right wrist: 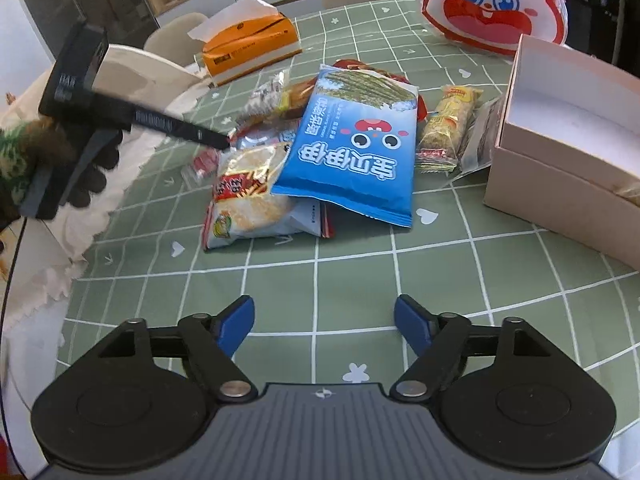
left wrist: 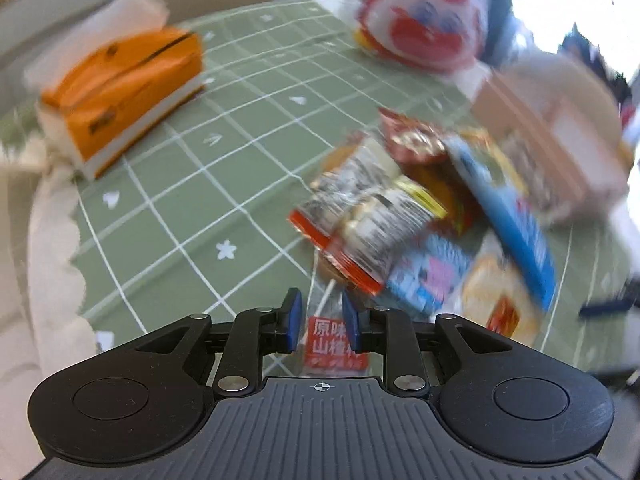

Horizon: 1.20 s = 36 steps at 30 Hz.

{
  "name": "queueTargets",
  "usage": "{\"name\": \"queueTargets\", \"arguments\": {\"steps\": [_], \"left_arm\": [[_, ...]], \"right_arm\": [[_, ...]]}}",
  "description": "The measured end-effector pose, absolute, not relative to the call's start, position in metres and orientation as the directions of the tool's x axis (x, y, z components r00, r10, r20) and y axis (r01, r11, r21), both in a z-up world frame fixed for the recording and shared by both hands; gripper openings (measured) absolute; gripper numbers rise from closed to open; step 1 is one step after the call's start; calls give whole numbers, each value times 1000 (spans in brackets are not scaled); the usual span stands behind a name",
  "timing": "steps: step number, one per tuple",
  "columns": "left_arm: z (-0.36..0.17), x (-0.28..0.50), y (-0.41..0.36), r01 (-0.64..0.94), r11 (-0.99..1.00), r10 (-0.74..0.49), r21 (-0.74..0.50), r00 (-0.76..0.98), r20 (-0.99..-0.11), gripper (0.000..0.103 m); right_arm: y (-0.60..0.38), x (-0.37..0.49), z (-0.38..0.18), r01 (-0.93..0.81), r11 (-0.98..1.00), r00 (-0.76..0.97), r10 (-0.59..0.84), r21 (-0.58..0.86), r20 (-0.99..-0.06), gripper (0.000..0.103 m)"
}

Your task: Organize snacks

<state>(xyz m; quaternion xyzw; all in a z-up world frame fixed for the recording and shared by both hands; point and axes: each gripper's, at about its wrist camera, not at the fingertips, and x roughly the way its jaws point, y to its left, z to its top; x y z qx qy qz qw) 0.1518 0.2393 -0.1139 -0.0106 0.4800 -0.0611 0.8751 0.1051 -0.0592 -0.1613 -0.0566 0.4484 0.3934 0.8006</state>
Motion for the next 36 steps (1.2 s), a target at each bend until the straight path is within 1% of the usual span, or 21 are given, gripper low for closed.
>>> {"name": "queueTargets", "arguments": {"steps": [2, 3, 6, 9, 12, 14, 16, 17, 18, 20, 22, 24, 27, 29, 31, 33, 36], "left_arm": [[-113, 150, 222, 129, 992, -57, 16, 539, -841, 26], [-112, 150, 217, 129, 991, -43, 33, 542, -839, 26], [-115, 154, 210, 110, 994, -48, 15, 551, -833, 26], [-118, 159, 206, 89, 996, -40, 12, 564, -825, 26], [-115, 162, 206, 34, 999, -45, -31, 566, -823, 27], [-115, 161, 206, -4, 996, -71, -90, 579, -812, 27], [-116, 159, 203, -7, 990, -110, -141, 587, -802, 26], [-118, 158, 199, 3, 988, -125, -153, 587, -800, 28], [-119, 157, 194, 14, 989, -125, -144, 584, -802, 31], [-122, 153, 181, 44, 997, -78, -65, 596, -799, 35], [-121, 149, 175, 37, 999, -48, -32, 600, -799, 35], [-121, 143, 177, 9, 999, -42, -45, 598, -800, 35], [-123, 129, 182, -9, 998, -44, -62, 614, -788, 29], [-124, 119, 188, -28, 996, -50, -86, 621, -782, 22], [-123, 111, 193, -54, 992, -55, -112, 620, -782, 18], [-122, 103, 195, -68, 990, -55, -123, 615, -786, 17], [-120, 90, 194, -78, 992, -36, -103, 603, -797, 15]], "right_arm": [[-60, 105, -162, -683, 674, 279, 598, 282, -752, 87], [-58, 105, -162, -689, 668, 276, 600, 281, -751, 90], [-50, 99, -163, -717, 653, 277, 587, 244, -761, 98], [-40, 93, -166, -740, 645, 294, 567, 192, -770, 103], [-35, 89, -166, -741, 654, 322, 546, 154, -773, 103], [-31, 88, -166, -745, 655, 331, 530, 129, -781, 103], [-26, 86, -166, -747, 657, 337, 506, 101, -794, 103], [-23, 86, -166, -750, 656, 339, 492, 85, -802, 103], [-21, 86, -166, -755, 652, 339, 481, 72, -809, 103], [-16, 86, -167, -778, 628, 336, 457, 31, -824, 103], [-14, 87, -166, -788, 615, 329, 447, 19, -832, 102], [-16, 89, -162, -773, 634, 345, 451, 24, -823, 96], [-19, 88, -151, -757, 653, 396, 478, 15, -784, 95], [-20, 87, -143, -751, 660, 428, 489, 1, -760, 95], [-18, 86, -138, -741, 672, 457, 484, -18, -747, 95], [-18, 87, -136, -722, 691, 486, 471, -34, -737, 95], [-18, 90, -133, -678, 733, 533, 439, -55, -723, 95]]}}
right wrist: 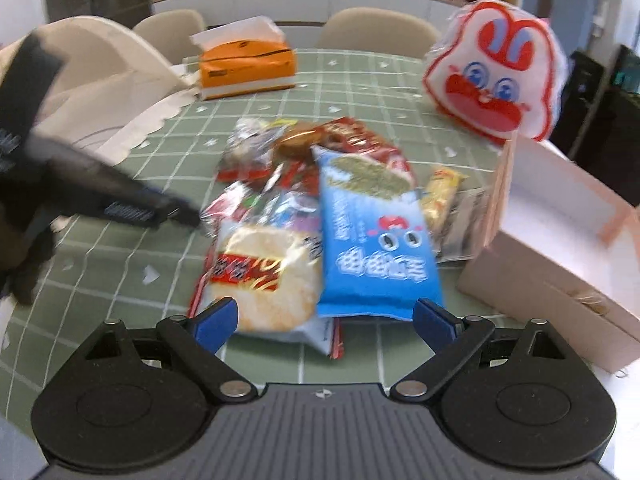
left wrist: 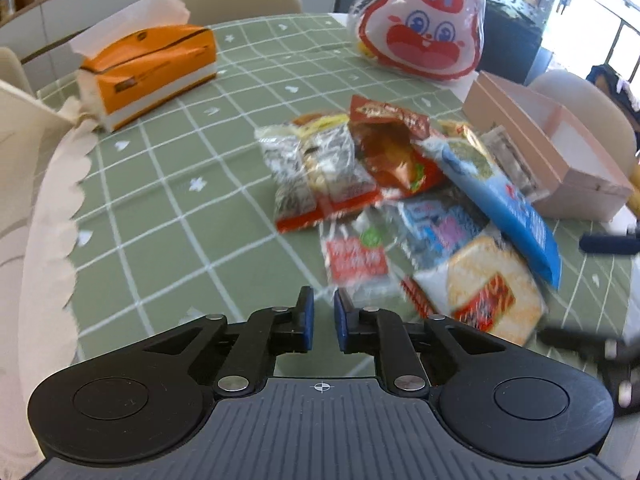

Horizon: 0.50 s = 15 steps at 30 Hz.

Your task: Organize snacks

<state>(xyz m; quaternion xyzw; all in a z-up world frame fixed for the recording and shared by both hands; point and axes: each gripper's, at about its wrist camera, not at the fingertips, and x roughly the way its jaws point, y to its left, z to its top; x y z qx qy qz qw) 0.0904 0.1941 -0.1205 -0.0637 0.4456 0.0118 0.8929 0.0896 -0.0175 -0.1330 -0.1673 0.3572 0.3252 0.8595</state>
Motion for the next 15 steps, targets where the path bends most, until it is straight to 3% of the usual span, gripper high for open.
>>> {"name": "queueTargets", "arguments": {"steps": [7, 15], "left_arm": [[-118, 55, 207, -138, 984, -11, -114, 589, -808, 15], [-118, 33, 220, -203, 963, -18, -177, 606, -796, 15]], "right_arm": [[1, 106, -113, -637, 771, 575, 456, -20, -679, 95], [81, 142, -106, -675, 729, 486, 555, 113, -675, 95]]}}
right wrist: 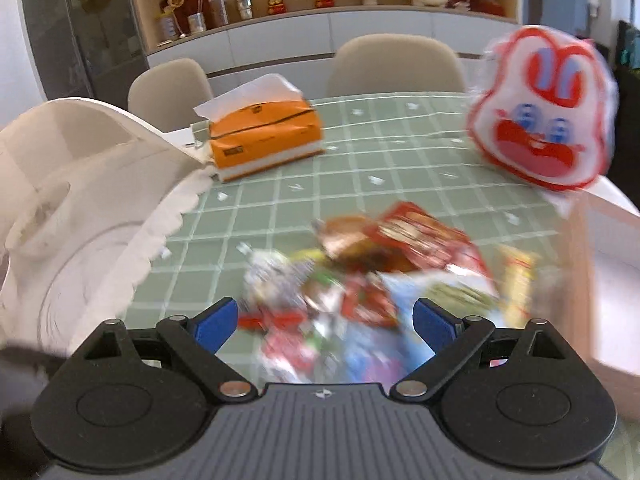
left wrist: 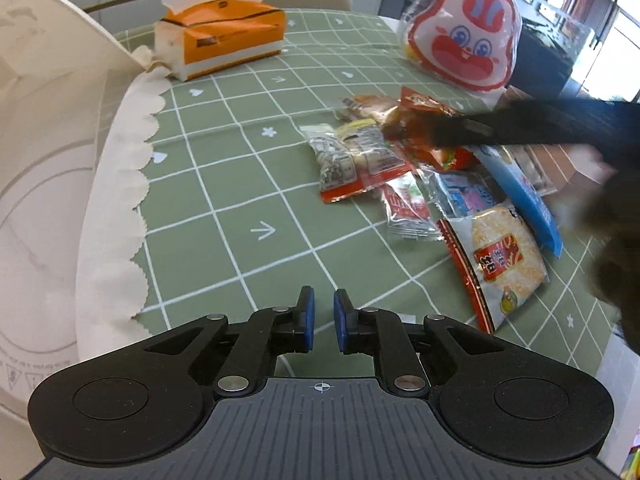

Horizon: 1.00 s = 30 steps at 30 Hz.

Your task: Organize snacks

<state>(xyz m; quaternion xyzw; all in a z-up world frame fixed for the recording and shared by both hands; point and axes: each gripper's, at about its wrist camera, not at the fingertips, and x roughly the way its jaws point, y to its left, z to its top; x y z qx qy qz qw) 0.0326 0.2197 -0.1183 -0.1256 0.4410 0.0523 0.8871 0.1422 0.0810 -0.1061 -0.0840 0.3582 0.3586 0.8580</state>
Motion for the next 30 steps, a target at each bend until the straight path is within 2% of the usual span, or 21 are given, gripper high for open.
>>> {"name": "queueTargets", "arguments": {"steps": [4, 5, 7, 8, 10, 11, 17, 21, 25, 30], "left_arm": [[-119, 32, 223, -204, 959, -31, -198, 616, -787, 15], [-120, 30, 225, -207, 955, -41, -214, 621, -783, 15], [-122, 27, 232, -220, 939, -68, -264, 634, -770, 15], [-123, 26, 236, -228, 930, -81, -289, 641, -764, 15], [-125, 24, 240, -238, 917, -96, -322, 650, -754, 15], [-126, 23, 241, -241, 912, -101, -332, 653, -750, 15], [-119, 28, 241, -236, 904, -110, -357, 677, -728, 18], [-110, 43, 236, -207, 898, -147, -389, 692, -707, 19], [-103, 68, 219, -178, 904, -168, -389, 687, -707, 19], [-80, 97, 178, -9, 951, -213, -309, 706, -675, 20]], "right_arm": [[133, 166, -129, -648, 749, 428, 509, 140, -747, 95], [142, 169, -135, -639, 757, 418, 490, 136, -765, 90], [159, 168, -145, -658, 749, 419, 447, 75, -791, 74], [164, 162, -148, -676, 737, 440, 427, 22, -790, 73], [168, 150, -148, -716, 695, 464, 413, -57, -784, 52], [169, 145, -147, -732, 677, 458, 413, -70, -787, 50], [128, 155, -126, -704, 710, 435, 450, 17, -780, 48], [70, 155, -93, -655, 750, 467, 496, 90, -732, 48], [11, 138, -74, -637, 765, 503, 507, 96, -700, 48], [-53, 118, -89, -593, 804, 532, 433, 44, -728, 48]]}}
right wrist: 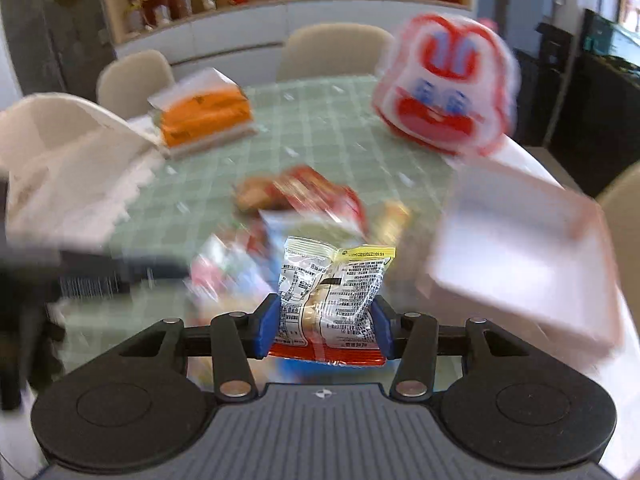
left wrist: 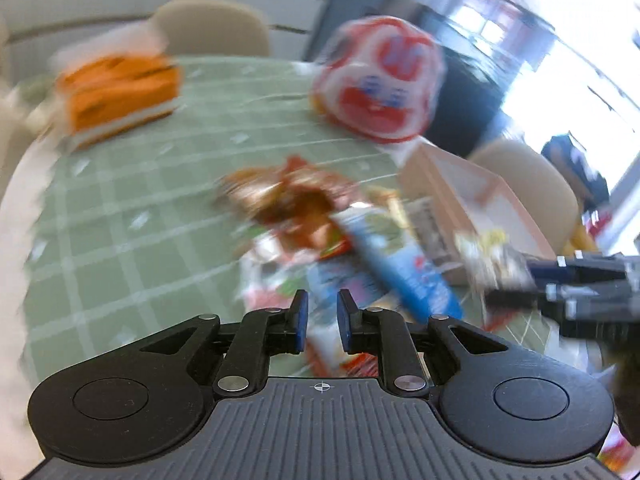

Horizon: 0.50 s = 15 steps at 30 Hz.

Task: Organize snacks
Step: 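Grasp the clear-wrapped round brown lollipop with the left gripper while the right gripper holds its packet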

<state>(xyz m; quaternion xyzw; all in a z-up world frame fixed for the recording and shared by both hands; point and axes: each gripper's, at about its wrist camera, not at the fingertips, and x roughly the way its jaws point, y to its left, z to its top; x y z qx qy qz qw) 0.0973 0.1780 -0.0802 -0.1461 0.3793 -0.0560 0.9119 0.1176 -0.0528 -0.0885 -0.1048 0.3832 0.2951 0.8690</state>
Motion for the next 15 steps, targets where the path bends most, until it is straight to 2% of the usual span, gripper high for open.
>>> {"name": "queueTargets", "arguments": {"steps": [2, 5, 11, 13, 15], "left_arm": [[-81, 121, 171, 19, 959, -219, -281, 679, -701, 20], [-96, 145, 177, -9, 935, -277, -355, 606, -746, 20], [-102, 109, 165, 45, 903, -386, -428, 525, -758, 24], [-93, 108, 175, -40, 917, -297, -396, 593, -748, 24], [-85, 119, 190, -189, 932, -114, -309, 658, -744, 24]], "right_arm": [[-72, 112, -102, -574, 817, 516, 410, 52, -752, 48], [-95, 106, -119, -552, 830, 487, 395, 75, -779, 48], [-122, 101, -136, -526, 847, 498, 385, 82, -777, 48], [-126, 104, -142, -514, 852, 492, 389, 101, -779, 48], [-127, 105, -148, -510, 853, 487, 394, 113, -780, 48]]}}
